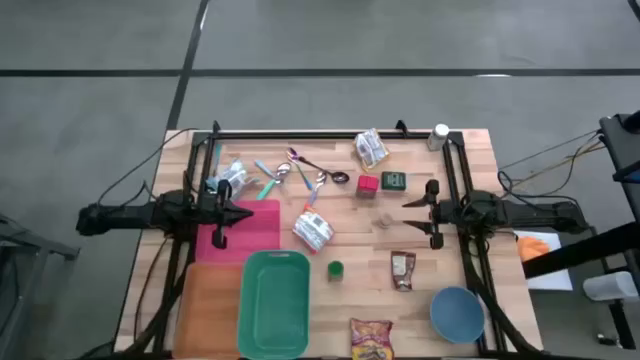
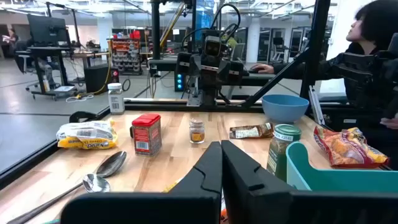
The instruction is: Pick & Place Food Item
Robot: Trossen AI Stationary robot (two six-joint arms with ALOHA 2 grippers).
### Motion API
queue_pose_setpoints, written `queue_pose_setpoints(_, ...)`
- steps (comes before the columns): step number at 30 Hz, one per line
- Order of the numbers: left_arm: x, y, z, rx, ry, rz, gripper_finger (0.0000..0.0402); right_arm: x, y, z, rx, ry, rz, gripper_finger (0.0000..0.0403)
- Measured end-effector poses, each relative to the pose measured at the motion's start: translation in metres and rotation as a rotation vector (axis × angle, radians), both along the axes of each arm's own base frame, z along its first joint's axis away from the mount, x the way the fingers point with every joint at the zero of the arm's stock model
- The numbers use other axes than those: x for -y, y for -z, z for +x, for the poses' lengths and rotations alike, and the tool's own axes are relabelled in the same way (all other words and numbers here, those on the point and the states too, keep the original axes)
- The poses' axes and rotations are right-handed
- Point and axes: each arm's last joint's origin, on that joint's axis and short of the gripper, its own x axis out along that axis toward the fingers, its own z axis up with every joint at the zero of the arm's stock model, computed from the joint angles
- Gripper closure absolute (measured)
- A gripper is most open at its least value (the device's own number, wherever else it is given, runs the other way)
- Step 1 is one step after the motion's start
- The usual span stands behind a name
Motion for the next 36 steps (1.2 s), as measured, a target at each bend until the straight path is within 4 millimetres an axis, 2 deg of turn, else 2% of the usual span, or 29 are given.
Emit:
queue_pose_setpoints(9,0.000,0.000,0.000,0.000,0.000,0.000,0.0401,0.000,0.000,0.000,0.000,0.000,-0.004,0.0197)
queue_pose_setpoints(15,0.000,0.000,0.000,0.000,0.000,0.000,0.0401,0.000,0.000,0.000,-0.001,-0.006,-0.125,0.0197)
queue_pose_setpoints(20,0.000,0.000,0.000,0.000,0.000,0.000,0.0401,0.000,0.000,0.000,-0.001,-0.006,-0.130,0.0197)
queue_pose_setpoints(25,0.000,0.000,0.000,0.000,0.000,0.000,0.0401,0.000,-0.001,0.000,0.013,0.001,0.019,0.0197)
queue_pose_setpoints(32,0.000,0.000,0.000,0.000,0.000,0.000,0.0401,-0.001,-0.022,-0.001,0.221,-0.035,0.305,0.0197)
queue_pose_setpoints(36,0.000,0.000,0.000,0.000,0.000,0.000,0.0401,-0.003,-0.034,-0.004,0.247,-0.113,0.318,0.0197)
